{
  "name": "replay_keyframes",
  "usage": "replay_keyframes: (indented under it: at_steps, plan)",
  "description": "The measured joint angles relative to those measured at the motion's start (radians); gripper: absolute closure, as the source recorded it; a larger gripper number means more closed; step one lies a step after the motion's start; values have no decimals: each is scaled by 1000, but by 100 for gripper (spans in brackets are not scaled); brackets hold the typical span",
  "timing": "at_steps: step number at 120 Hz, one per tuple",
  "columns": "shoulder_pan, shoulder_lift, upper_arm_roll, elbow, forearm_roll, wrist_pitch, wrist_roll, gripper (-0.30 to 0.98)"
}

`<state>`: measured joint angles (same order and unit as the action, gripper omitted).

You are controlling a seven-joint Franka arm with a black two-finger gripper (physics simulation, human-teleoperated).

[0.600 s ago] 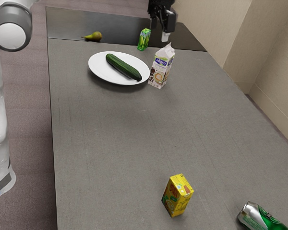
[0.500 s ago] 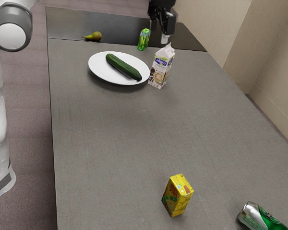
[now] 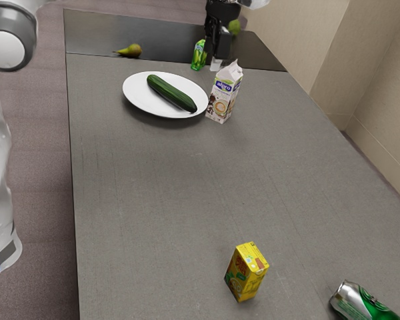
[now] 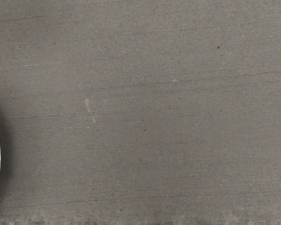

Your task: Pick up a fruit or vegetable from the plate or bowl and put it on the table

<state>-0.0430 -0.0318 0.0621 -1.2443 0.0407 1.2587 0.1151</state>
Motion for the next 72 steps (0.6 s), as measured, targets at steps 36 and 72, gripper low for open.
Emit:
replay_keyframes:
  at_steps: [36, 72]
  plan:
    - [217, -176, 191, -334, 93, 149, 347, 0]
    - [214, -177, 253, -458, 143, 307, 802, 0]
